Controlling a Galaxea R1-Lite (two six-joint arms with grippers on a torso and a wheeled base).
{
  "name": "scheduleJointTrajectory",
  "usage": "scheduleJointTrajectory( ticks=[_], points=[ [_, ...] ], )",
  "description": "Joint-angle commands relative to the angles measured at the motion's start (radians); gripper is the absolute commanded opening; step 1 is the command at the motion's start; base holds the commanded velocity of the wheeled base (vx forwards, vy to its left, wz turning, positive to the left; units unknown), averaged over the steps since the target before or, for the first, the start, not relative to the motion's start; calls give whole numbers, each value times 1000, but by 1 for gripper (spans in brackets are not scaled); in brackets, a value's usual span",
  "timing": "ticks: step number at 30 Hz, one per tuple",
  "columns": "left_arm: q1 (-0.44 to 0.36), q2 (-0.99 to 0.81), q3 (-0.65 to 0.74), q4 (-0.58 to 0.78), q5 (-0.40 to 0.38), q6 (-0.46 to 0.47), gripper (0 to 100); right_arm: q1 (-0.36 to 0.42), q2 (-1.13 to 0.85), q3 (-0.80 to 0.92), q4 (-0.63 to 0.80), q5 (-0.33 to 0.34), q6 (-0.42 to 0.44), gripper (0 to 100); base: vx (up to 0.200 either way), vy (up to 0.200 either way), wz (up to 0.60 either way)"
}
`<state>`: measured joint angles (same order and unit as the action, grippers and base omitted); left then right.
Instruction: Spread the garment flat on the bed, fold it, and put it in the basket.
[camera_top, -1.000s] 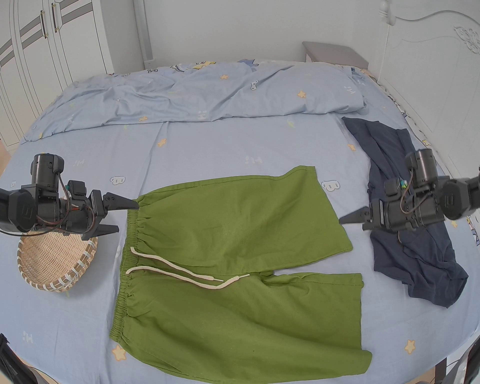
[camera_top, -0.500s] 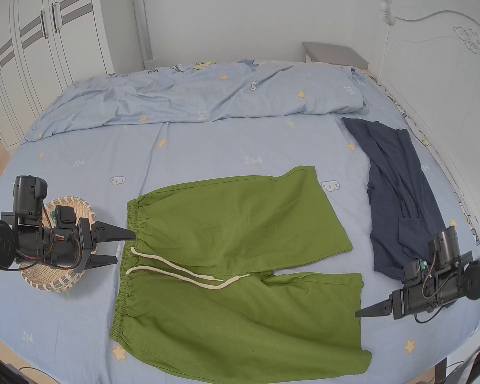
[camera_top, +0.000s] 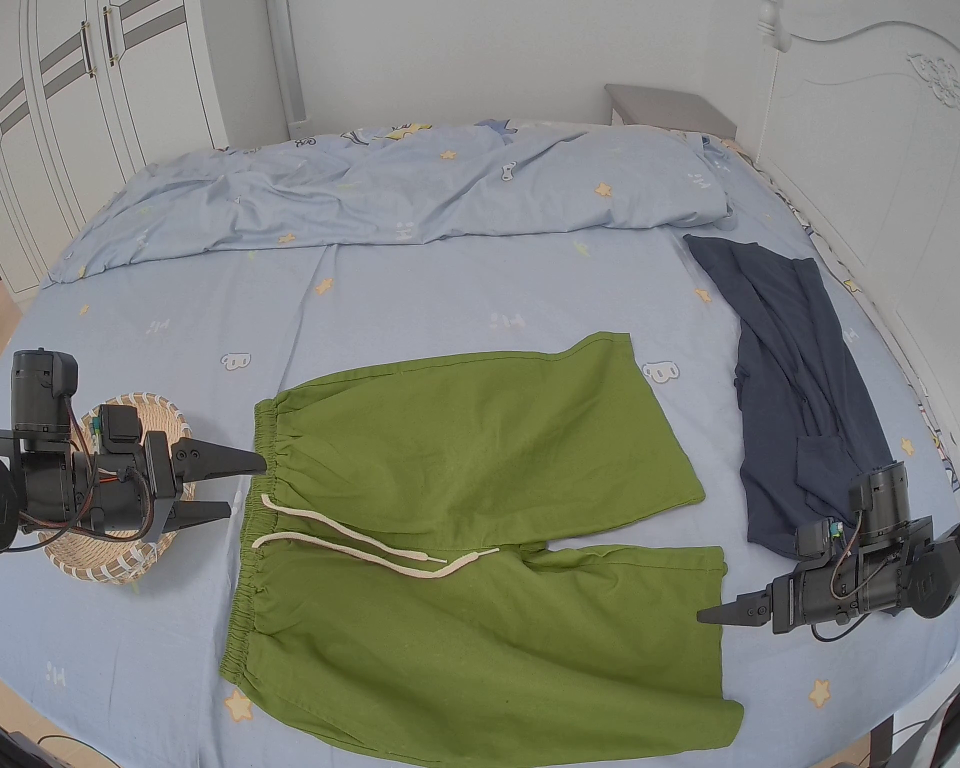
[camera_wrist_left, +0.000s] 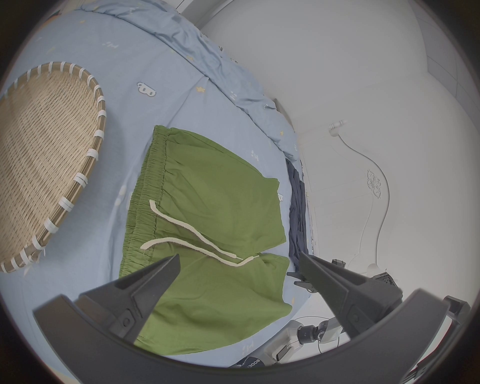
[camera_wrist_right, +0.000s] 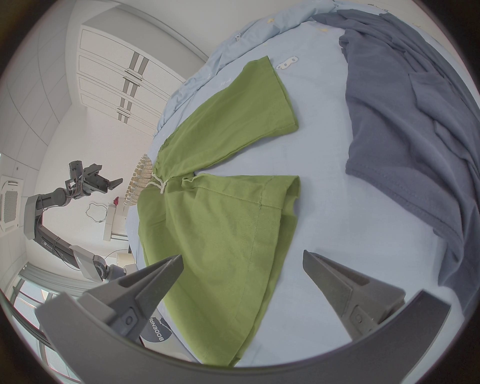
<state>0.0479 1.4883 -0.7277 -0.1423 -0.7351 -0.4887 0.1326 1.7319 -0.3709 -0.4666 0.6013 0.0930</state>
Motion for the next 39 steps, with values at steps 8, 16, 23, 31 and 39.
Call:
scheduleJointTrajectory(
  ticks=[8,16,23,31,39],
  points=[
    [-3,27,-27,-6,0,-1,100,1,104,-23,-115,2,7,100,0,0,0],
    [-2,55,-38,-8,0,1,100,7,127,-59,-132,3,30,100,0,0,0],
    [-2,63,-39,-8,0,2,100,-2,159,-76,-152,3,30,0,0,0,0],
    [-2,63,-35,-20,0,1,100,-7,164,-63,-190,2,31,0,0,0,0],
    [7,63,-36,-22,0,1,100,-22,161,-117,-190,0,60,0,0,0,0]
  ],
)
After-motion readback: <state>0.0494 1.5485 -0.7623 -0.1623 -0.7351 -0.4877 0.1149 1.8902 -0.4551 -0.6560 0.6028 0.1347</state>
